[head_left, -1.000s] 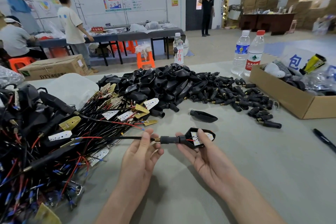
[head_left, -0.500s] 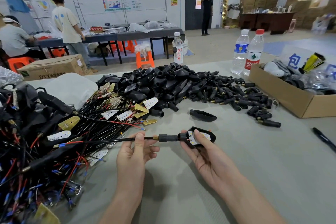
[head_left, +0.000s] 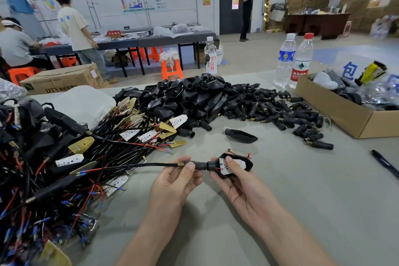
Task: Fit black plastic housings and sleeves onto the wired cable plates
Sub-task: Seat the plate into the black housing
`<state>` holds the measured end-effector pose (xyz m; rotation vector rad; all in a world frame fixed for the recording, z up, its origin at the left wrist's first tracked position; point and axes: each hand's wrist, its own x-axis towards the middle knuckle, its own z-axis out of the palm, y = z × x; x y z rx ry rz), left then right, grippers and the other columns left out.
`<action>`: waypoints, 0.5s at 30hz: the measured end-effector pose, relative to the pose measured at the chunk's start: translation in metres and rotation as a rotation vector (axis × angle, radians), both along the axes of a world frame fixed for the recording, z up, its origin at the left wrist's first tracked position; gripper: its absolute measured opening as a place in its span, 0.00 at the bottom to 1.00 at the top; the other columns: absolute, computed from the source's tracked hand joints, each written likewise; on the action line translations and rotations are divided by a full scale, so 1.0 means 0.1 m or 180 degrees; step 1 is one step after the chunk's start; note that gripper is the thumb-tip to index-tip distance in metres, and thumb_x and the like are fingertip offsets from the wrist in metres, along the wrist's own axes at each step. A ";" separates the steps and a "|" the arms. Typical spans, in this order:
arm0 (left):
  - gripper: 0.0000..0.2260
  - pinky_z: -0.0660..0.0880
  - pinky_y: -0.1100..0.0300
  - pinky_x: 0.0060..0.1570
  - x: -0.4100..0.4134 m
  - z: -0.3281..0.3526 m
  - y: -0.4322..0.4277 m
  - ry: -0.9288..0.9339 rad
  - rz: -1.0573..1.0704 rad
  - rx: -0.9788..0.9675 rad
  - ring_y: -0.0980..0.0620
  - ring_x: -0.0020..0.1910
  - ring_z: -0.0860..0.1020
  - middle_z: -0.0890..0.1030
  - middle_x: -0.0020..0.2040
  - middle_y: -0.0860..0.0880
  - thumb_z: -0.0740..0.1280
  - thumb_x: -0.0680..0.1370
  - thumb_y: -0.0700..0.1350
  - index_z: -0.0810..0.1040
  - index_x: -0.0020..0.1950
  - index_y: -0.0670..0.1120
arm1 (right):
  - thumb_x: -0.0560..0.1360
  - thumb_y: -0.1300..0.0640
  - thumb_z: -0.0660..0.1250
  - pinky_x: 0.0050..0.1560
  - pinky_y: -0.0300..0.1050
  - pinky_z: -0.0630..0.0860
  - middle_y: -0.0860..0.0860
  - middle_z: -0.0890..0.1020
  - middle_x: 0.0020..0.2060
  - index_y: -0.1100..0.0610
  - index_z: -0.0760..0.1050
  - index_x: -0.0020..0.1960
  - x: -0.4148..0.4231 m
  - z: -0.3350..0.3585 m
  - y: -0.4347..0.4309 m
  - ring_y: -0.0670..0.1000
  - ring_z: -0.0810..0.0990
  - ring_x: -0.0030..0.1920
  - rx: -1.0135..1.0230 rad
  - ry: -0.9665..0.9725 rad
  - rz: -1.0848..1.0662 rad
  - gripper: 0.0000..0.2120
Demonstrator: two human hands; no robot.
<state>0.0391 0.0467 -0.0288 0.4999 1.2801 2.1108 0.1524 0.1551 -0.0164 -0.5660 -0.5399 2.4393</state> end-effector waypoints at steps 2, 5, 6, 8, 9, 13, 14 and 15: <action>0.17 0.80 0.61 0.44 0.01 0.01 0.00 -0.0038 -0.0048 0.0045 0.49 0.42 0.83 0.84 0.44 0.44 0.71 0.70 0.43 0.78 0.58 0.40 | 0.74 0.63 0.70 0.41 0.48 0.83 0.65 0.83 0.55 0.65 0.74 0.62 0.00 0.00 0.00 0.58 0.85 0.52 -0.0038 0.0011 -0.0042 0.18; 0.16 0.81 0.61 0.43 0.02 0.02 0.00 -0.0134 -0.0100 0.0137 0.49 0.41 0.84 0.84 0.44 0.43 0.71 0.69 0.41 0.78 0.56 0.40 | 0.70 0.63 0.71 0.40 0.47 0.83 0.64 0.84 0.52 0.65 0.75 0.59 -0.01 0.01 -0.02 0.57 0.86 0.50 -0.0073 0.0049 -0.0068 0.19; 0.16 0.81 0.61 0.43 0.02 0.03 0.01 -0.0142 -0.0104 0.0154 0.49 0.41 0.83 0.84 0.44 0.43 0.71 0.69 0.40 0.78 0.56 0.40 | 0.69 0.63 0.71 0.40 0.47 0.83 0.64 0.84 0.51 0.66 0.76 0.58 -0.01 0.01 -0.03 0.57 0.86 0.50 -0.0083 0.0059 -0.0063 0.18; 0.15 0.81 0.61 0.43 0.03 0.02 0.01 -0.0111 -0.0079 0.0166 0.50 0.41 0.83 0.84 0.45 0.43 0.70 0.70 0.40 0.78 0.56 0.41 | 0.69 0.63 0.71 0.40 0.47 0.84 0.64 0.84 0.51 0.67 0.76 0.55 -0.01 0.01 -0.04 0.58 0.86 0.49 -0.0087 0.0086 -0.0031 0.16; 0.15 0.81 0.61 0.44 0.03 0.02 0.02 -0.0089 -0.0058 0.0168 0.50 0.42 0.84 0.85 0.46 0.43 0.70 0.70 0.40 0.78 0.56 0.41 | 0.69 0.63 0.71 0.40 0.47 0.84 0.64 0.84 0.51 0.67 0.77 0.54 -0.01 0.01 -0.04 0.58 0.86 0.49 -0.0090 0.0101 -0.0016 0.15; 0.16 0.80 0.61 0.46 0.03 -0.01 0.01 0.0176 0.0050 0.0065 0.51 0.47 0.84 0.85 0.47 0.46 0.72 0.70 0.41 0.79 0.56 0.41 | 0.69 0.63 0.71 0.41 0.49 0.84 0.64 0.85 0.49 0.67 0.77 0.53 -0.02 0.01 -0.05 0.58 0.86 0.48 -0.0107 0.0098 -0.0003 0.14; 0.16 0.80 0.62 0.46 0.03 -0.02 0.00 0.0274 0.0088 0.0012 0.52 0.48 0.83 0.85 0.46 0.47 0.73 0.70 0.42 0.80 0.56 0.42 | 0.70 0.63 0.71 0.41 0.48 0.84 0.64 0.85 0.49 0.67 0.77 0.53 -0.02 0.01 -0.06 0.58 0.86 0.48 -0.0091 0.0089 -0.0005 0.14; 0.15 0.80 0.62 0.46 0.03 -0.03 0.00 0.0342 0.0129 -0.0034 0.52 0.48 0.83 0.85 0.46 0.48 0.73 0.69 0.42 0.81 0.55 0.43 | 0.70 0.63 0.71 0.41 0.48 0.84 0.63 0.85 0.49 0.67 0.77 0.54 -0.03 0.01 -0.06 0.58 0.86 0.48 -0.0071 0.0077 -0.0017 0.14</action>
